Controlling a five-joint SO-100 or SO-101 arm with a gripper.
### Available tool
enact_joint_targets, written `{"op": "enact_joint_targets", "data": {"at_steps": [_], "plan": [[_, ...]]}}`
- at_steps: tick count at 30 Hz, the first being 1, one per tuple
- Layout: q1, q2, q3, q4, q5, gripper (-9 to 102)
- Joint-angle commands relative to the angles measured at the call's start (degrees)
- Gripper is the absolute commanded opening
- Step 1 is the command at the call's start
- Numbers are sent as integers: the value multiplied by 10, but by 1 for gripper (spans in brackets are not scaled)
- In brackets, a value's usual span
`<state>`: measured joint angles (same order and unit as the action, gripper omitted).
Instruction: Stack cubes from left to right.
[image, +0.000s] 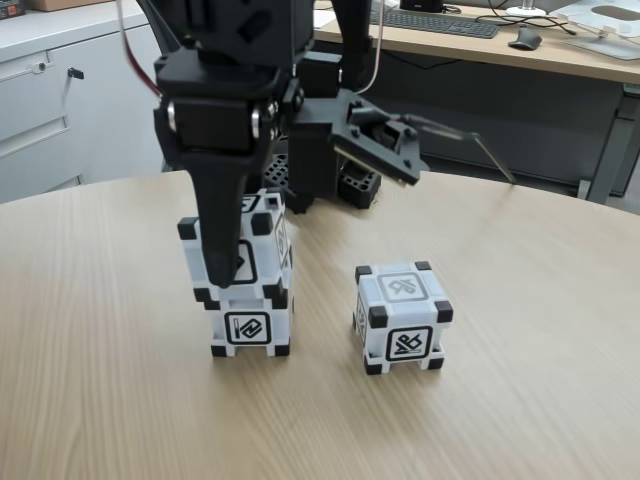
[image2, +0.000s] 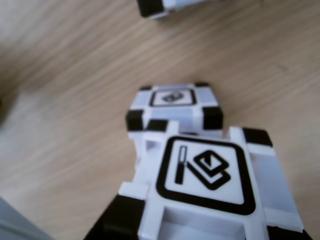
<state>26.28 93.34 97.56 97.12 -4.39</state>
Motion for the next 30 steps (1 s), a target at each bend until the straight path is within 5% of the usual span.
{"op": "enact_joint_targets", "data": {"at_steps": [1, 13, 30], "plan": [[4, -11, -6, 4, -6, 0], [4, -46, -6, 4, -37, 0], [4, -37, -6, 4, -56, 34]]}}
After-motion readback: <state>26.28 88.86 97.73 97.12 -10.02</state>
